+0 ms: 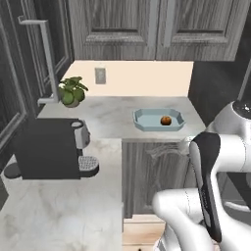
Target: Pick the apple and orange from the fridge and place them inside the tupperware on the counter.
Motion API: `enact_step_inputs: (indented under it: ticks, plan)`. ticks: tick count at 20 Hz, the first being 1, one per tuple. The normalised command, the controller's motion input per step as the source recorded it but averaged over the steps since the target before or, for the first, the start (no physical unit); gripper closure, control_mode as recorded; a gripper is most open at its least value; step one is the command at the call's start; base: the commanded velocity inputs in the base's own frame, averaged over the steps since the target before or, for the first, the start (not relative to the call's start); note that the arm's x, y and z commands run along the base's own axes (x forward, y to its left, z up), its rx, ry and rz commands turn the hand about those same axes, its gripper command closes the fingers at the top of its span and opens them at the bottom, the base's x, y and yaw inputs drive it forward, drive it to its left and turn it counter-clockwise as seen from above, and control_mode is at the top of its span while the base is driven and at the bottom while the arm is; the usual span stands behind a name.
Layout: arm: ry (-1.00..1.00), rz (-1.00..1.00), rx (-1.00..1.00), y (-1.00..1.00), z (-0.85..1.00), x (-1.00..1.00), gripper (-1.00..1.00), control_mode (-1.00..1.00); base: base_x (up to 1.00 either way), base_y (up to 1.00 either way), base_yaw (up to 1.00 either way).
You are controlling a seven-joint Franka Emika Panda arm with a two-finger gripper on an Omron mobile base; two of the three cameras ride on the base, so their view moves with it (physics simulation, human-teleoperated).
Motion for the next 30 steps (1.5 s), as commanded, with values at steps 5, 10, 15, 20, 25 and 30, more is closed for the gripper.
enact_step_inputs:
  ticks: [5,10,15,20,25,30]
  plan:
    - [0.0,0.0,0.0,0.0,0.0,0.0,-1.0,1.0,-1.0,0.02,-0.11]
    - [0.0,0.0,0.0,0.0,0.0,0.0,-1.0,1.0,-1.0,-0.02,-0.36]
    - [0.0,0.0,0.0,0.0,0.0,0.0,-1.0,1.0,-0.57,-0.44,-0.89]
    - [0.0,0.0,0.0,0.0,0.0,0.0,-1.0,1.0,0.13,-0.68,-0.58]
    - [0.0,0.0,0.0,0.0,0.0,0.0,-1.0,1.0,0.47,-0.74,0.07]
    - [0.0,0.0,0.0,0.0,0.0,0.0,-1.0,1.0,0.72,-0.53,0.43]
